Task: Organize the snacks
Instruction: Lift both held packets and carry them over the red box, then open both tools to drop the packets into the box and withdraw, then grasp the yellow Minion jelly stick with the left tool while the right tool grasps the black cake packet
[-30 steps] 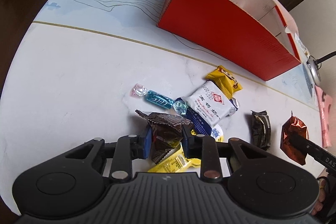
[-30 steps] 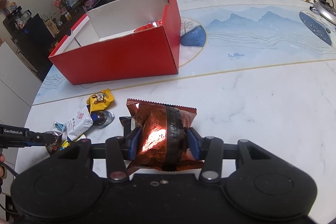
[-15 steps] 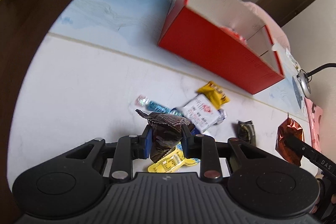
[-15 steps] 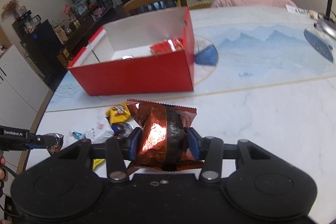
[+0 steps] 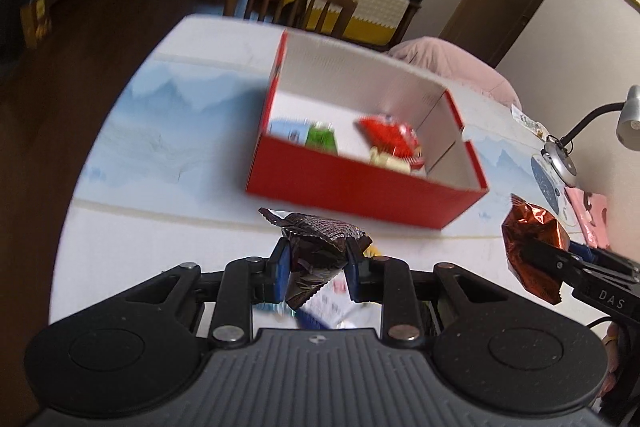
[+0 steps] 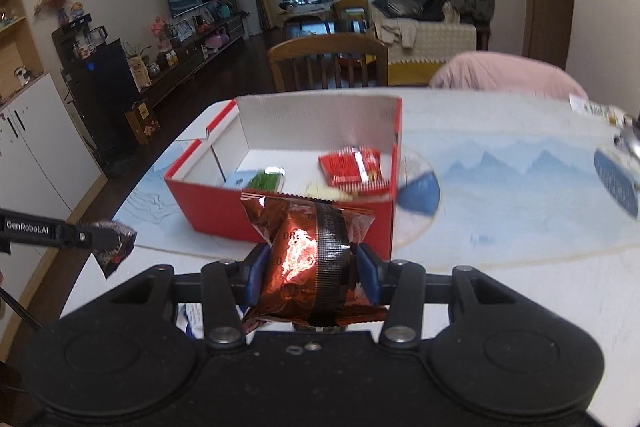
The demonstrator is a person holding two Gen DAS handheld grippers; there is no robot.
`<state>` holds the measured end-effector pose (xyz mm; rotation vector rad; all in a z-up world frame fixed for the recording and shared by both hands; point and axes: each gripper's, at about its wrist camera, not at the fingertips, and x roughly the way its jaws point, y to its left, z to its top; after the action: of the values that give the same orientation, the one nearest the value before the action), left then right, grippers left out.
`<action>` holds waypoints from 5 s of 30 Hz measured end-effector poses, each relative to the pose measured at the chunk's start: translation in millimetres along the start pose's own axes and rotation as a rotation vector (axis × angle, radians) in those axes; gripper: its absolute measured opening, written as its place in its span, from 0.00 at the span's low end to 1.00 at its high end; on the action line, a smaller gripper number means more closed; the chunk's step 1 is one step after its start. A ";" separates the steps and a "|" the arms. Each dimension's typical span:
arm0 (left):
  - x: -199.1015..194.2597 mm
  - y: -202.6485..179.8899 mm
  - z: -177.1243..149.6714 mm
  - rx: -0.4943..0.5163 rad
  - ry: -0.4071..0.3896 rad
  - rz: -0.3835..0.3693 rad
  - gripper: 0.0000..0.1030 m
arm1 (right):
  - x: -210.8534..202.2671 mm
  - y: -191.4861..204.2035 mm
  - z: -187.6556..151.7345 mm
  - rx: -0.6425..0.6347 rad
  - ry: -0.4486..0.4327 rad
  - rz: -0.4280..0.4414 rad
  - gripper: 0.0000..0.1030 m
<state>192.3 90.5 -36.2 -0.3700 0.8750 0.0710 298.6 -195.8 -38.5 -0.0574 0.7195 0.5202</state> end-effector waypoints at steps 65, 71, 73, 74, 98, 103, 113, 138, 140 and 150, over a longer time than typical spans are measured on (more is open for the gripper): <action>230.2 -52.0 137.3 0.152 0.347 0.259 0.26 | 212.1 -4.2 89.3 -0.166 0.344 0.051 0.46; 223.6 -50.9 135.6 0.141 0.335 0.248 0.27 | 203.8 -4.0 90.8 -0.166 0.320 0.048 0.55; 219.9 -50.8 135.3 0.136 0.329 0.238 0.27 | 197.0 -5.3 92.5 -0.152 0.299 0.050 0.61; 217.9 -50.5 135.2 0.134 0.327 0.236 0.27 | 195.0 -5.9 93.2 -0.145 0.293 0.051 0.65; 103.0 -56.7 112.7 0.140 0.146 0.104 0.27 | 82.1 9.9 90.0 -0.114 0.103 0.082 0.83; 75.4 -62.3 100.8 0.165 0.105 0.074 0.27 | 57.8 15.7 85.4 -0.115 0.062 0.092 0.86; 30.6 -61.0 76.8 0.176 0.038 0.024 0.46 | 21.4 23.5 70.2 -0.114 0.008 0.113 0.88; 10.8 -12.7 -28.8 0.161 0.082 0.024 0.80 | 14.2 18.6 -39.0 -0.031 0.130 0.094 1.00; 16.5 -11.0 -38.4 0.178 0.114 0.020 0.80 | 19.2 16.2 -48.7 -0.029 0.157 0.096 1.00; 46.8 -12.0 -77.6 0.288 0.239 0.024 0.79 | 46.5 10.4 -82.8 -0.044 0.258 0.073 0.97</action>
<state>167.8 48.3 -113.6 -0.0989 1.1096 -0.0785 272.2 -185.1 -129.7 -0.1415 0.9650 0.6046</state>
